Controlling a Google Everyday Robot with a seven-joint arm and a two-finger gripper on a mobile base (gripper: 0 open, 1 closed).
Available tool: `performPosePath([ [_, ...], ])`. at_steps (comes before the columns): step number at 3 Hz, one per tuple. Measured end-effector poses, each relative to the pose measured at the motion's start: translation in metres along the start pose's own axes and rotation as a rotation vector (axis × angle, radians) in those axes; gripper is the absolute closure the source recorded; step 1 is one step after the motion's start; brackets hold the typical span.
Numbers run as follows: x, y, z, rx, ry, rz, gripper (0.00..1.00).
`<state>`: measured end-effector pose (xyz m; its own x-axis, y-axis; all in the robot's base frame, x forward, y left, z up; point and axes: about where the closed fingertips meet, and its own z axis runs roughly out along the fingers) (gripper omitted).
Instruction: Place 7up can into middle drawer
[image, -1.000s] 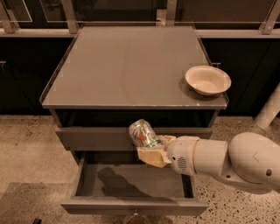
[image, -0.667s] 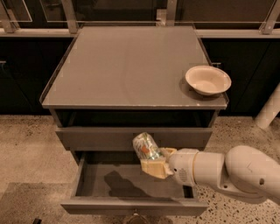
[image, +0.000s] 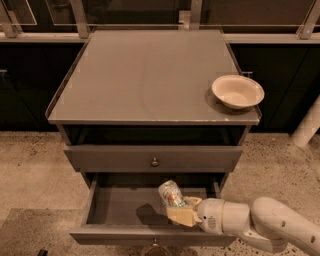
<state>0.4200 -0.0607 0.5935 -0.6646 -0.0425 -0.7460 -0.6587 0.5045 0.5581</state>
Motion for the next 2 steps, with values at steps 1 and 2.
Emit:
performPosePath([
  [1,0.045,-0.038,0.025,-0.059,-0.009,0.128,1.00],
  [2,0.058,-0.041,0.033,-0.078,-0.014,0.161,1.00],
])
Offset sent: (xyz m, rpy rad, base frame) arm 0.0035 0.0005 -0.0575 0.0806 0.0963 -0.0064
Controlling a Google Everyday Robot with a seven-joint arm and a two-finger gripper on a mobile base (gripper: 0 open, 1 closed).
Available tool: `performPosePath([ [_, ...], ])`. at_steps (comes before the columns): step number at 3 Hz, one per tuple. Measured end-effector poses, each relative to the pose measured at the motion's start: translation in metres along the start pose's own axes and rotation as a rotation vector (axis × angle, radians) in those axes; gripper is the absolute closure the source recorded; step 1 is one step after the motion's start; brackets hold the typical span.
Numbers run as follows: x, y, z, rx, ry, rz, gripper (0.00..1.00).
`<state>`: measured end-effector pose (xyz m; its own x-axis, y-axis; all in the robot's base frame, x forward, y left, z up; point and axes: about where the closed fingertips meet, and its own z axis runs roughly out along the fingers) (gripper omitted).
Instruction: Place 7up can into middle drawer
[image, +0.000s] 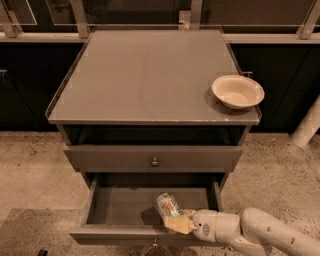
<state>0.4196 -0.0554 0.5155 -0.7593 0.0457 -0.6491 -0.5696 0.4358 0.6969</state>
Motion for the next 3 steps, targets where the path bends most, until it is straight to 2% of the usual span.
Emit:
performPosePath([
  [1,0.006,-0.025,-0.002,0.031,-0.033,0.077,1.00],
  [3,0.003,-0.105,0.013,0.044,-0.091,0.223,1.00],
])
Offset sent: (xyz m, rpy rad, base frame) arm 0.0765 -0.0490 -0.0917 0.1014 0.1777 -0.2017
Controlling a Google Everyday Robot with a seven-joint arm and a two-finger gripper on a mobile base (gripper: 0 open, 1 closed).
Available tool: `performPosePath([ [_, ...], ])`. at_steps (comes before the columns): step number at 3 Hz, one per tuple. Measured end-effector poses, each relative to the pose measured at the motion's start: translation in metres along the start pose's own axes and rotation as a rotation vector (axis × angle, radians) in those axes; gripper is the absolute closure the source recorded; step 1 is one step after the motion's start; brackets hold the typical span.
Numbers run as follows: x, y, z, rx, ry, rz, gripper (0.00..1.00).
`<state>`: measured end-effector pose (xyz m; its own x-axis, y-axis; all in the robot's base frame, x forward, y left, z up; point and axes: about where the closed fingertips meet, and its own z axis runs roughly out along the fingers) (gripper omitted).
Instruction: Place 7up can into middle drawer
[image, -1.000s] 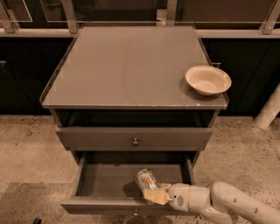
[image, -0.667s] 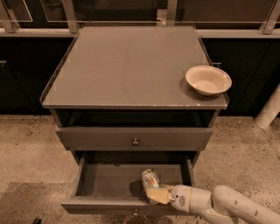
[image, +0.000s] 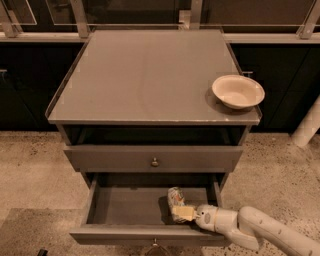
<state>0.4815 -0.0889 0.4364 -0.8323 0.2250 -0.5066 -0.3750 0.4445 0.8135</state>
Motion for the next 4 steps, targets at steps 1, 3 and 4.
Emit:
performPosePath([
  [1,-0.0154,-0.0248,0.0083,0.015,-0.002,0.030,1.00],
  [3,-0.0188,-0.0270,0.0089,0.018,-0.004,0.029,0.60],
  [4,-0.0188,-0.0270,0.0089,0.018,-0.004,0.029,0.37],
])
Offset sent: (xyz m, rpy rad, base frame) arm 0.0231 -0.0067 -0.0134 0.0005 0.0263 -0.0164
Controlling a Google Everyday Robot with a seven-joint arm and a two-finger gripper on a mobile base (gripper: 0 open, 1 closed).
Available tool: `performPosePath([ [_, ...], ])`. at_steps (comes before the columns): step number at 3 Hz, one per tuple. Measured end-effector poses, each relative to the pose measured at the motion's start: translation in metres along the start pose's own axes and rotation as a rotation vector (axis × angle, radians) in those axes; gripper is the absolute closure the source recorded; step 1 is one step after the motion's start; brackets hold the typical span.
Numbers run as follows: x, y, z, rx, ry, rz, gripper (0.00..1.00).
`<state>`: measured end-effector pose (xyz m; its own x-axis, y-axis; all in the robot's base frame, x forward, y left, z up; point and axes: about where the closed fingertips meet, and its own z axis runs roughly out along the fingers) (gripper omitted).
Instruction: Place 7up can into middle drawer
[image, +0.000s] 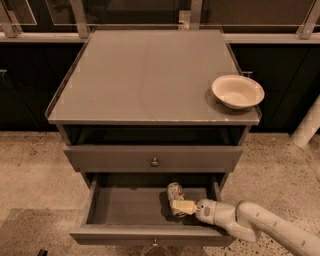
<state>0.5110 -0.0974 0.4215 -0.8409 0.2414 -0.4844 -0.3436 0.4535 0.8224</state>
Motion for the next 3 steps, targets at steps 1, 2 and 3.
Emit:
performPosePath([
  [1,0.0000,0.0000,0.0000,0.000,0.000,0.000,0.13],
  [2,0.0000,0.0000,0.0001,0.000,0.000,0.000,0.00],
  [3,0.0000,0.0001,0.0001,0.000,0.000,0.000,0.00],
])
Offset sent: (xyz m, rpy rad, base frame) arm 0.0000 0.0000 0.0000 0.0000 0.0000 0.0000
